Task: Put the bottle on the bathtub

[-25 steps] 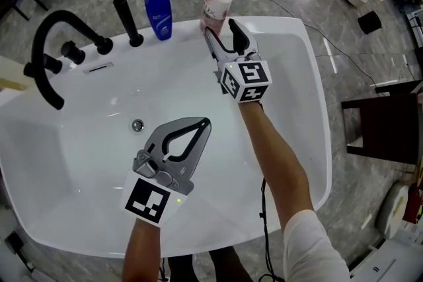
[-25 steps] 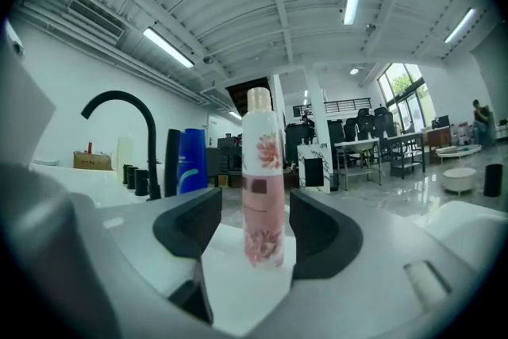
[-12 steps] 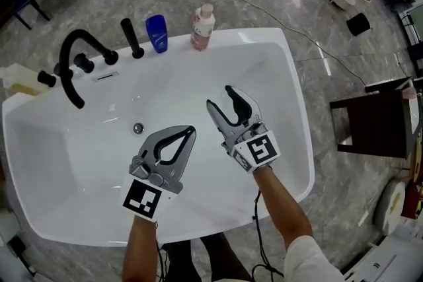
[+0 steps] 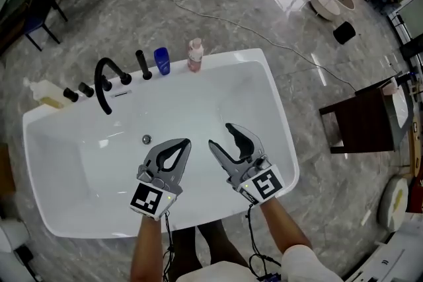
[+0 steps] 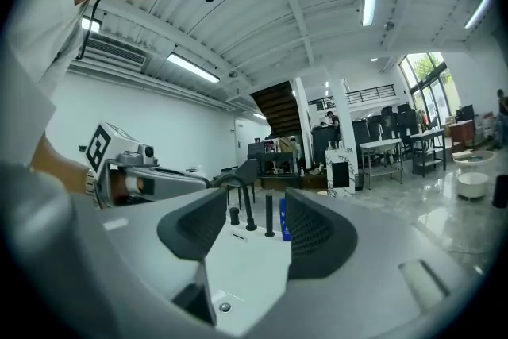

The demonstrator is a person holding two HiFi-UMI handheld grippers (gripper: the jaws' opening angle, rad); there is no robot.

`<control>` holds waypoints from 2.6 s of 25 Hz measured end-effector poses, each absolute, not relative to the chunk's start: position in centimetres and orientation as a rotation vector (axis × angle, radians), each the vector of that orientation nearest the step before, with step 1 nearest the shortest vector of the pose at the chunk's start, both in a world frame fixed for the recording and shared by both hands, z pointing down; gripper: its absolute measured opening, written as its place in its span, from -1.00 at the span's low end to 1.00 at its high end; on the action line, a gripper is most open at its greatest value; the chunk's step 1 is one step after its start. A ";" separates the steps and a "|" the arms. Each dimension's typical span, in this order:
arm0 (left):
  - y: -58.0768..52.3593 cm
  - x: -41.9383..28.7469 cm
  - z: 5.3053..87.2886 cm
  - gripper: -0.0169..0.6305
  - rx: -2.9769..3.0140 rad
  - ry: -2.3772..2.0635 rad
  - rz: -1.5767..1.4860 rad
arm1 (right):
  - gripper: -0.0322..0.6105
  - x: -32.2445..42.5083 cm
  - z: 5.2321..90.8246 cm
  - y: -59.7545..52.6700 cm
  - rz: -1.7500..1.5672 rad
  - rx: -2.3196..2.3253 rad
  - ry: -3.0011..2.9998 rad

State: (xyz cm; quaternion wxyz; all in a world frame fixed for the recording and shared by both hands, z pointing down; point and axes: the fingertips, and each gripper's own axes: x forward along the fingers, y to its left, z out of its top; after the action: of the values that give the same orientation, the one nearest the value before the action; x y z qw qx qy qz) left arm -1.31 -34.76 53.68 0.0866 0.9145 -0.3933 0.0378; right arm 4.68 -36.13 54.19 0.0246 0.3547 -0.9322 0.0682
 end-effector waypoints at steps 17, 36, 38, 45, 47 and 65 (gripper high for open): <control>-28.3 -1.6 46.2 -0.94 2.711 -1.096 0.160 | -0.27 6.8 40.7 -28.7 0.263 1.278 -2.856; -22.8 -4.0 35.9 -0.94 2.792 -1.150 0.172 | -0.37 8.0 28.6 -24.4 0.062 1.324 -2.902; -22.5 -3.7 35.2 -0.94 2.814 -1.137 0.169 | -0.37 8.2 28.0 -24.1 0.056 1.337 -2.907; -21.8 -4.6 34.2 -0.94 2.803 -1.150 0.111 | -0.47 8.7 28.0 -23.3 0.034 1.368 -2.875; -21.6 -4.7 34.4 -0.94 2.798 -1.156 0.111 | -0.54 9.1 28.1 -23.2 0.033 1.378 -2.879; -19.9 -3.8 34.5 -0.94 2.786 -1.107 0.125 | -0.88 8.5 29.2 -21.2 0.156 1.294 -2.937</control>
State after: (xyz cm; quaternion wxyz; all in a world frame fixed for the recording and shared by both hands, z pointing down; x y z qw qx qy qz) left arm -3.82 -19.90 34.51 0.0708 0.9262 -0.3680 0.0416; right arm 8.46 -21.20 29.21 -0.0358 0.4025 -0.9134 0.0486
